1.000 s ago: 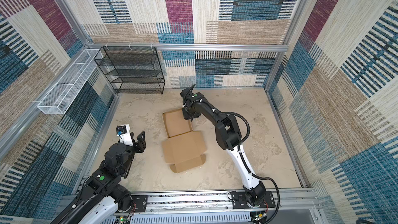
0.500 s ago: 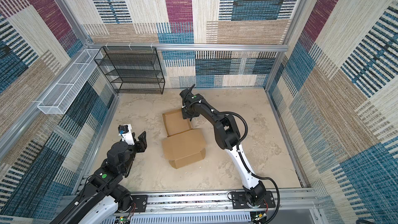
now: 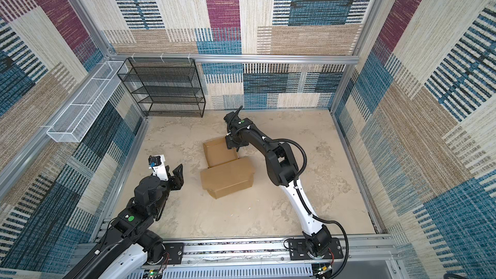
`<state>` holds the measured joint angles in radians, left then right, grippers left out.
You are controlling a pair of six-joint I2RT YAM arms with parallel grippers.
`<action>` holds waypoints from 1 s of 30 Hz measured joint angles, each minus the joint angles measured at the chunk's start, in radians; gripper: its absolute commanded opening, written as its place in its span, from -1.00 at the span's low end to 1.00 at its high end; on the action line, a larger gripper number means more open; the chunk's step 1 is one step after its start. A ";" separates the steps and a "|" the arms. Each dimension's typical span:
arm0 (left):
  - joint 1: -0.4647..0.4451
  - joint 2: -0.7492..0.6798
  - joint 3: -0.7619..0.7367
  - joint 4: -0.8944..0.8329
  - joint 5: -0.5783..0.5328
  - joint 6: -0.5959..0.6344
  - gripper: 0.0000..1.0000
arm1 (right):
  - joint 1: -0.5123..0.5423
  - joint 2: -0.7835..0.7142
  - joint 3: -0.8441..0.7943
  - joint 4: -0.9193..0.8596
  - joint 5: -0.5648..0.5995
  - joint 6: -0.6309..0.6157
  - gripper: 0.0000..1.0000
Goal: Fold the paper box
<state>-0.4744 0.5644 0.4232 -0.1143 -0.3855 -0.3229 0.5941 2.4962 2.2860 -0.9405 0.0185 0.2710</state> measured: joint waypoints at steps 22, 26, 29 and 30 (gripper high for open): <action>0.018 0.251 0.346 -0.484 0.341 -0.311 0.25 | 0.032 -0.553 -0.518 0.198 0.195 -0.173 0.40; 0.015 0.218 0.315 -0.489 0.432 -0.406 0.51 | 0.032 -0.642 -0.620 0.268 0.212 -0.194 0.41; -0.002 0.167 0.278 -0.497 0.480 -0.480 0.51 | 0.027 -0.678 -0.658 0.316 0.216 -0.205 0.42; -0.011 0.146 0.269 -0.505 0.490 -0.503 0.50 | 0.023 -0.687 -0.668 0.326 0.216 -0.208 0.42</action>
<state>-0.4858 0.7105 0.6926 -0.6197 0.1043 -0.8261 0.6174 1.8088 1.6184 -0.6144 0.2348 0.0628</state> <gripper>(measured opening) 0.753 0.708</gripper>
